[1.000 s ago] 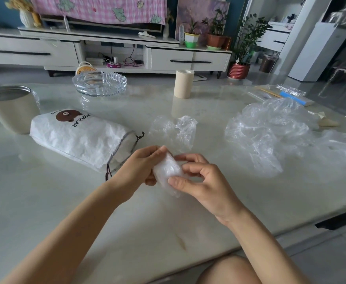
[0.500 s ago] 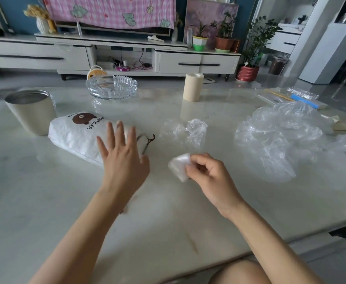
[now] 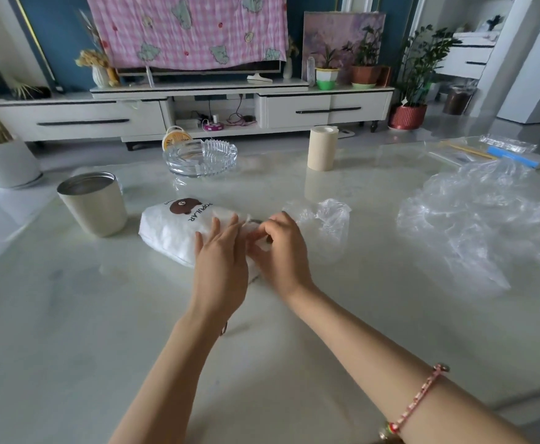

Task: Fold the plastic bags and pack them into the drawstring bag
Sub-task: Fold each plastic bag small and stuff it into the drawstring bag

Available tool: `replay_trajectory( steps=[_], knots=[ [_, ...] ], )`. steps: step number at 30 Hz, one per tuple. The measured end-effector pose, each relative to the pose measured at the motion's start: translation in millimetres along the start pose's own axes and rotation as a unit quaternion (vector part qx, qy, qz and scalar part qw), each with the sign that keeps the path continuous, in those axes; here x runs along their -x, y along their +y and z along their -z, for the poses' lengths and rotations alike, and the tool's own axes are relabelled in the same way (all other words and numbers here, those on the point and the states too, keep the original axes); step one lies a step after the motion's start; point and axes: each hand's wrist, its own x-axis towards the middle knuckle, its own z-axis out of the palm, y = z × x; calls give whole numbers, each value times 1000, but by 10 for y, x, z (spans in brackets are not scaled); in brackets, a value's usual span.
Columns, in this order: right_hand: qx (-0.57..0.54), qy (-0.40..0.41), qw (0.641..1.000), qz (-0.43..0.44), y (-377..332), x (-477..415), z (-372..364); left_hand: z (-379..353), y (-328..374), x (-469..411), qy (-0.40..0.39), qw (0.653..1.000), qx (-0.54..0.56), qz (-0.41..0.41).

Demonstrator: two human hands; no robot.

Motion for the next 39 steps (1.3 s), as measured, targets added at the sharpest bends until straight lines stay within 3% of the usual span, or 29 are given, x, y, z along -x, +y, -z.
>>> replay_trajectory(
  steps=[2, 4, 8, 11, 13, 14, 16, 17, 19, 21, 23, 27, 30, 32, 35, 39],
  knots=[
    [32, 93, 995, 36, -46, -34, -94, -17, 74, 50, 36, 999, 29, -1],
    [-7, 98, 995, 7, -100, -85, -121, -42, 120, 90, 66, 996, 54, 18],
    [10, 16, 992, -122, -56, -223, -88, -170, 123, 147, 43, 998, 23, -26],
    [141, -113, 973, -144, 117, -312, 8, -229, 59, 135, -13, 998, -47, -31],
    [97, -174, 971, -128, 229, -349, 183, -242, -12, 115, -40, 992, -121, -21],
    [77, -159, 977, -120, 269, -355, 287, -244, -59, 105, -47, 987, -154, -12],
    [125, -49, 978, -159, 350, -358, 524, -267, -107, 81, -48, 980, -195, 11],
    [158, 2, 963, -220, 397, -351, 628, -279, -108, 77, -45, 977, -205, 23],
    [174, 11, 922, -345, 471, -319, 759, -303, -68, 87, -9, 981, -195, 6],
    [153, -27, 908, -389, 538, -280, 749, -337, 1, 126, 43, 985, -155, -60],
    [136, -6, 916, -377, 622, -280, 739, -359, 89, 174, 66, 987, -79, -127],
    [-40, -21, 927, -371, 569, -276, 946, -346, 153, 209, 61, 982, 39, -176],
    [-222, -94, 883, -403, 356, -118, 1338, -339, 201, 219, 69, 980, 86, -168],
    [-248, -174, 854, -423, 252, 12, 1611, -342, 261, 245, 66, 978, 109, -165],
    [-139, -252, 861, -420, 247, 163, 1825, -380, 373, 357, 14, 971, 134, -196],
    [143, -249, 900, -328, 385, 300, 1883, -544, 446, 531, -174, 950, 62, -250]
  ],
)
